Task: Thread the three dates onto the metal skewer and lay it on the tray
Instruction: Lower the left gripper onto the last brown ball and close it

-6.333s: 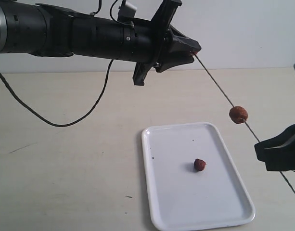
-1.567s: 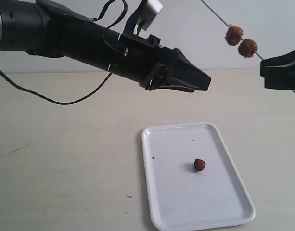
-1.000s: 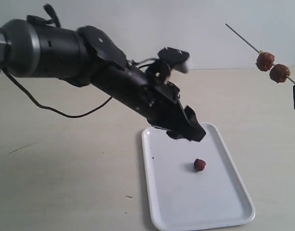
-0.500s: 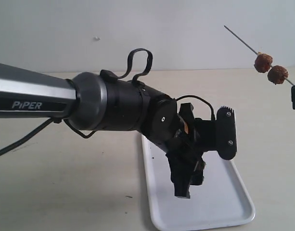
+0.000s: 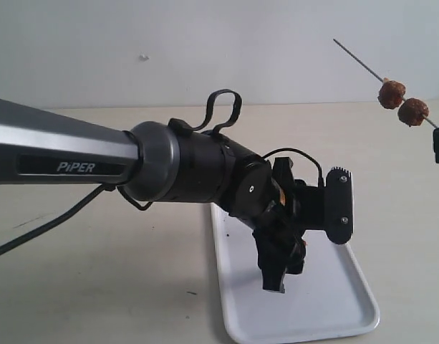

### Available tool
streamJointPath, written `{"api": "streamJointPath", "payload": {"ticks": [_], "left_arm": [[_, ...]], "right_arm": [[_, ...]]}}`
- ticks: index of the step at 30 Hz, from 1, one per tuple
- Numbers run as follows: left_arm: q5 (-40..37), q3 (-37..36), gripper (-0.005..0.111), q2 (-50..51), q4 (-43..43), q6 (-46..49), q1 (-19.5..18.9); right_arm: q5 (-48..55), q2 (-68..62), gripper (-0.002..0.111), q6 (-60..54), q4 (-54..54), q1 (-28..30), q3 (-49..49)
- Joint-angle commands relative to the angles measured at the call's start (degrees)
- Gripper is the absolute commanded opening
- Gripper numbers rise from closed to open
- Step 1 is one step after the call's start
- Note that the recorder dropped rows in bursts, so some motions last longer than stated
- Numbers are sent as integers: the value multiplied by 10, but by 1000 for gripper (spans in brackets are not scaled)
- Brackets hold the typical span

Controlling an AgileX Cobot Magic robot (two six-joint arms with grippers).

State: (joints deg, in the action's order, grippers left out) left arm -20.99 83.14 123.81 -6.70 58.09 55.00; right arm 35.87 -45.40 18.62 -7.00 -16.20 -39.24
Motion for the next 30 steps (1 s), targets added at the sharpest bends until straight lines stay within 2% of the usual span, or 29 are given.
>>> {"api": "streamJointPath", "payload": {"ticks": [1, 5, 9, 12, 15, 16, 18, 23, 30], "left_arm": [[8, 12, 70, -2, 5, 7, 2], [7, 12, 69, -1, 42, 30, 2], [7, 12, 62, -1, 47, 25, 5], [-5, 17, 62, -1, 94, -51, 8], [-49, 28, 62, -1, 273, -198, 26], [-77, 35, 63, -1, 388, -303, 39], [-104, 45, 68, -1, 466, -374, 56], [-109, 45, 69, 12, 466, -326, 69], [-124, 50, 69, 54, 479, -329, 83]], "right_arm": [[-9, 0, 0, -5, 0, 2, -5], [-9, 0, 0, -5, 0, 2, -5], [-9, 0, 0, -5, 0, 2, -5], [-9, 0, 0, -5, 0, 2, -5], [-9, 0, 0, -5, 0, 2, -5], [-10, 0, 0, -5, 0, 2, -5], [-9, 0, 0, -5, 0, 2, -5], [-7, 0, 0, -5, 5, 2, -5], [-8, 0, 0, -29, 23, 2, -5]]}}
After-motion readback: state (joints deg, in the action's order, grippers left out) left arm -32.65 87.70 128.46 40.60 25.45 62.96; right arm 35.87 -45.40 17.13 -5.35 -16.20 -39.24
